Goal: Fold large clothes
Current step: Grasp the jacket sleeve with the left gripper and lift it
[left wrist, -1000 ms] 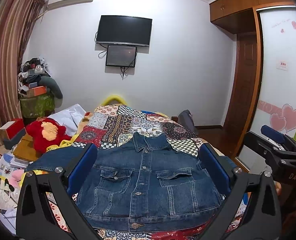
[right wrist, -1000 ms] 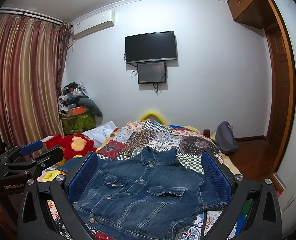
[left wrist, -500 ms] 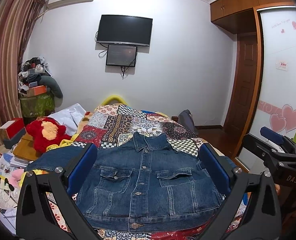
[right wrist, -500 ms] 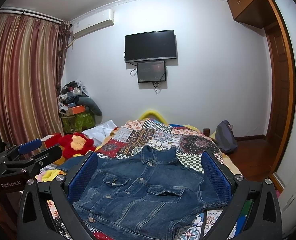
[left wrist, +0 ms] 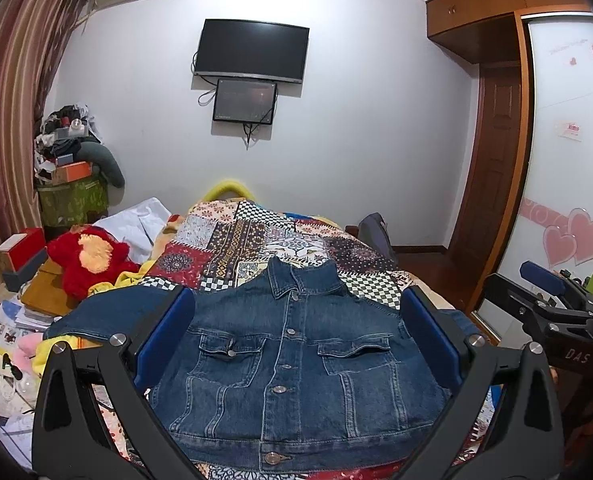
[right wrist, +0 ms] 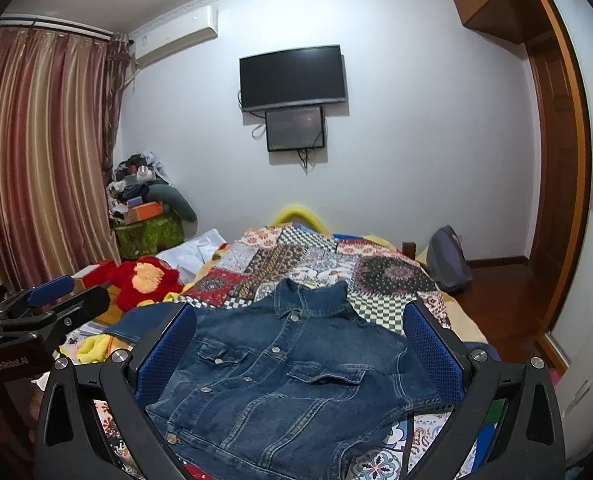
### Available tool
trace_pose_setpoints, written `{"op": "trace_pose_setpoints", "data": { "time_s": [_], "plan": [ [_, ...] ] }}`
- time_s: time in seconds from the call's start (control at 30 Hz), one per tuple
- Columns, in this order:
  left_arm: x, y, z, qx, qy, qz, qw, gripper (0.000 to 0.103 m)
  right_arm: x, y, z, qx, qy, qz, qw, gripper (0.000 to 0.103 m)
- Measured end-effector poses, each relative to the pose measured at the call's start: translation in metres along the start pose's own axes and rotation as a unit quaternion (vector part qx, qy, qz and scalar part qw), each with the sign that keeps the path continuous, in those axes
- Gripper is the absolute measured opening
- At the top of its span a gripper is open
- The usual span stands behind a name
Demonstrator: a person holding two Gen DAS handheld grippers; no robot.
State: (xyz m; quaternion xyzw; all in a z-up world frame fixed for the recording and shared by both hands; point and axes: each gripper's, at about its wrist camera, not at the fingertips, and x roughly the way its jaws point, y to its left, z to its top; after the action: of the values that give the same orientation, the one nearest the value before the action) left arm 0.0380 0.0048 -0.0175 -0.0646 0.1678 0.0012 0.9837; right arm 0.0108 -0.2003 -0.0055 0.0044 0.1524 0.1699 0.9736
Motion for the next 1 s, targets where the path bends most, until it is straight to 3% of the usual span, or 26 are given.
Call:
{"op": "trace_pose_setpoints", "data": {
  "time_s": [0.37, 0.57, 0.7, 0.83, 1.0],
  "plan": [
    [0.078, 0.043, 0.017, -0.002, 0.023, 0.018, 0.9996, 0.103, 0.092, -0.037, 0.002, 0.02, 0.063, -0.032, 0.997, 0.103],
    [0.129, 0.092, 0.013, -0.019, 0.051, 0.061, 0.9966, 0.103, 0.154, -0.067, 0.003, 0.037, 0.111, -0.04, 0.992, 0.103],
    [0.158, 0.135, 0.003, -0.041, 0.084, 0.104, 0.9902, 0.103, 0.194, -0.077, 0.006, 0.043, 0.139, -0.033, 0.989, 0.103],
    [0.177, 0.187, -0.011, -0.091, 0.1, 0.119, 0.9837, 0.103, 0.237, -0.071, 0.01, 0.027, 0.171, -0.013, 0.985, 0.103],
    [0.2, 0.238, -0.041, -0.13, 0.16, 0.132, 0.9696, 0.103, 0.291, -0.049, 0.005, 0.004, 0.228, 0.009, 0.974, 0.103]
  ]
}}
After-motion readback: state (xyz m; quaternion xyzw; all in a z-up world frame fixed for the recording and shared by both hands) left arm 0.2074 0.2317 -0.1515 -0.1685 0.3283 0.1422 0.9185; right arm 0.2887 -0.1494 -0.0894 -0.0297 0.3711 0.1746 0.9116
